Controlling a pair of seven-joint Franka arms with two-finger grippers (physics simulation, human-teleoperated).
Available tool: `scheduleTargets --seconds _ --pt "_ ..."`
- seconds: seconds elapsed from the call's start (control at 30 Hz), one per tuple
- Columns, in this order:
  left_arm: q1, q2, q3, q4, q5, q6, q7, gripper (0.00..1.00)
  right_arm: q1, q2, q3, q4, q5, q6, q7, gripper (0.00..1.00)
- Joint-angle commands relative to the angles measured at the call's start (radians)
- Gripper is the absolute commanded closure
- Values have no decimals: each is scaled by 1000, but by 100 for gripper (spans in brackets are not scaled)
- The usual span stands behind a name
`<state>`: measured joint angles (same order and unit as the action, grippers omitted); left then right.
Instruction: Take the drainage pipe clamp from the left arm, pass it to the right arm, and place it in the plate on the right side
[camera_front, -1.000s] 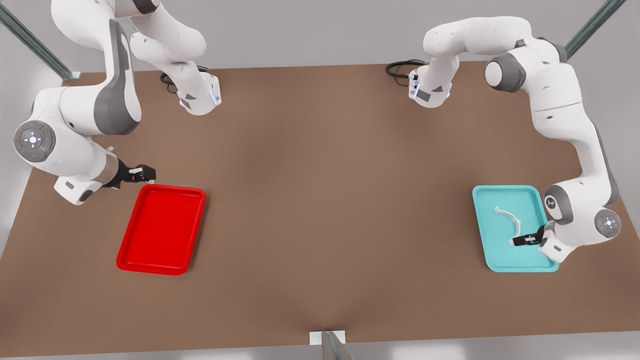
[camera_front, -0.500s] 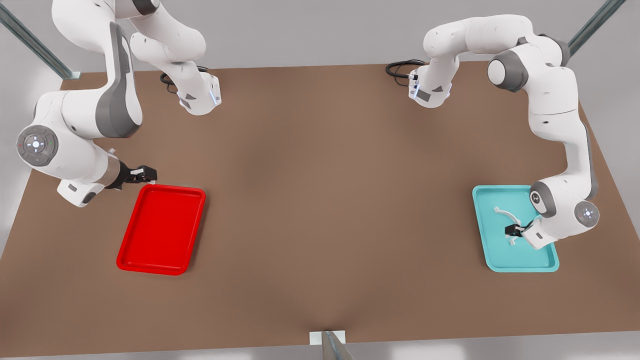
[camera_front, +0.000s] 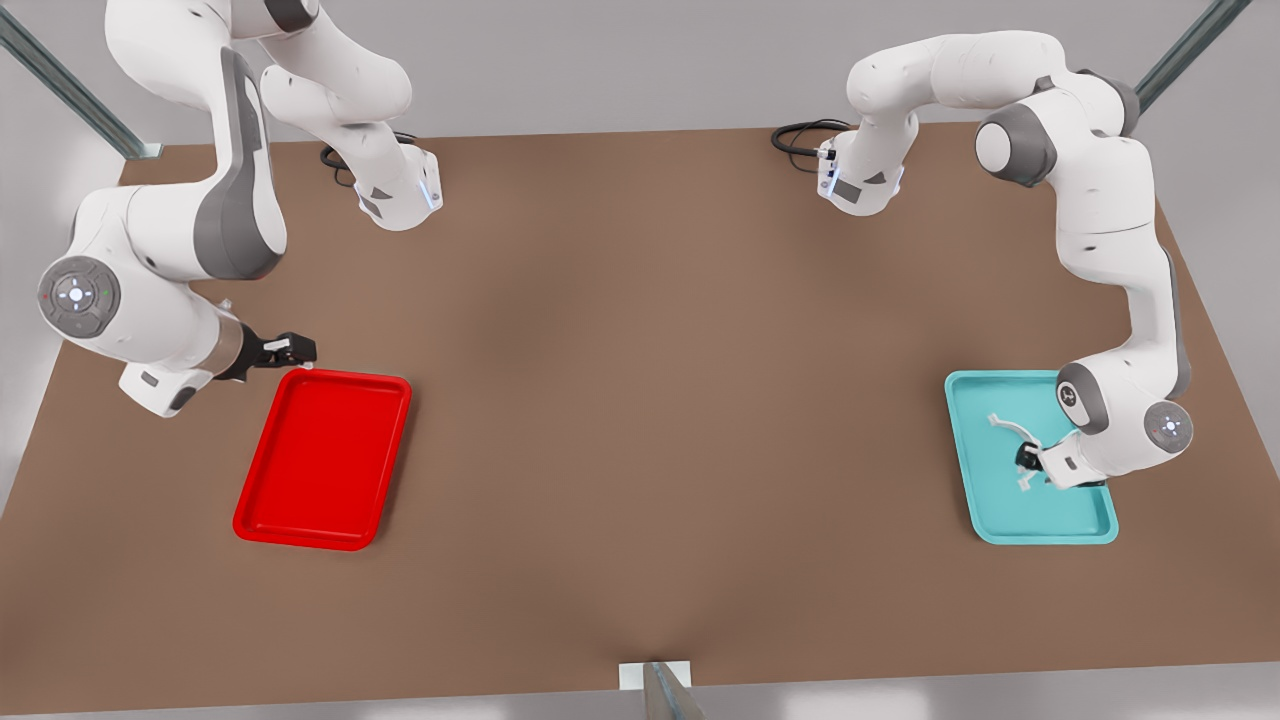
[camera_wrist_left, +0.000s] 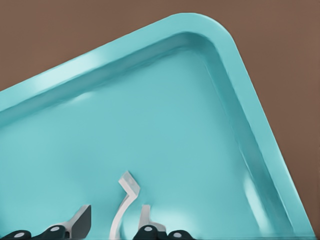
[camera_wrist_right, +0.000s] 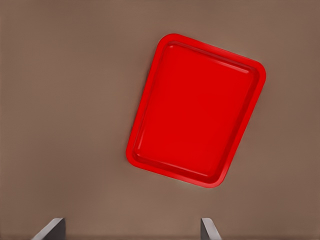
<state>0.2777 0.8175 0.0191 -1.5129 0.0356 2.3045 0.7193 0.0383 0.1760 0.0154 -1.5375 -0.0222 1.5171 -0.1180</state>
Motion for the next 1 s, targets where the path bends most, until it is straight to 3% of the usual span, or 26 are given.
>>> scheduleTargets --seconds 0.0,0.27,0.67,0.73,0.97 --pt "0 -1 -1 0 -2 -23 158 52 0 0 0 0 1 0 -9 0" --pt "0 -1 1 2 -2 -23 154 60 0 0 0 0 1 -5 -9 0" --pt "0 8 1 3 -2 -23 157 61 0 5 0 0 2 -6 -9 0" --pt "0 8 1 3 -3 -23 154 77 -2 5 0 0 2 -8 -9 0" --pt "-2 -1 1 3 -2 -27 150 79 0 7 0 0 1 -8 -11 0"
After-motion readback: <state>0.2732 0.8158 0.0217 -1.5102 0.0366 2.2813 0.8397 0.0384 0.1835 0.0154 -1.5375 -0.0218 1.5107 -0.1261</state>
